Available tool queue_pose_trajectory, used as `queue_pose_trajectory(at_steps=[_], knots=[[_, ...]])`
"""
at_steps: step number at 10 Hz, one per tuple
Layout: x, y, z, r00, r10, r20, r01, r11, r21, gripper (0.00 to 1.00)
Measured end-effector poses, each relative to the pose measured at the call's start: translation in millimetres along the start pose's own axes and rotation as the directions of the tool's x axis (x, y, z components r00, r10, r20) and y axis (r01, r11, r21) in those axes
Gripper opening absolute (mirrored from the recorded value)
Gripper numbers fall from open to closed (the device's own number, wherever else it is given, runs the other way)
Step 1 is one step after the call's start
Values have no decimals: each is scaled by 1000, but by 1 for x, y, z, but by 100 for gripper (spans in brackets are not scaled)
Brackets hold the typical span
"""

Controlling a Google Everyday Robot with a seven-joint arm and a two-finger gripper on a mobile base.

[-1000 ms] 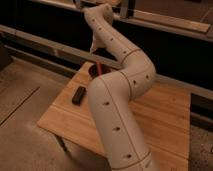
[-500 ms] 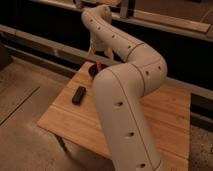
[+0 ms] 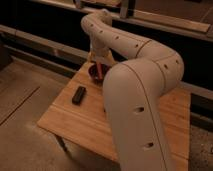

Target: Place the pepper in the ceramic bowl

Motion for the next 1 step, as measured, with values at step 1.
queue_pose_trajectory(at_steps=[1], knots=[[0,2,0,1000,-2,0,2,1000,-1,80]])
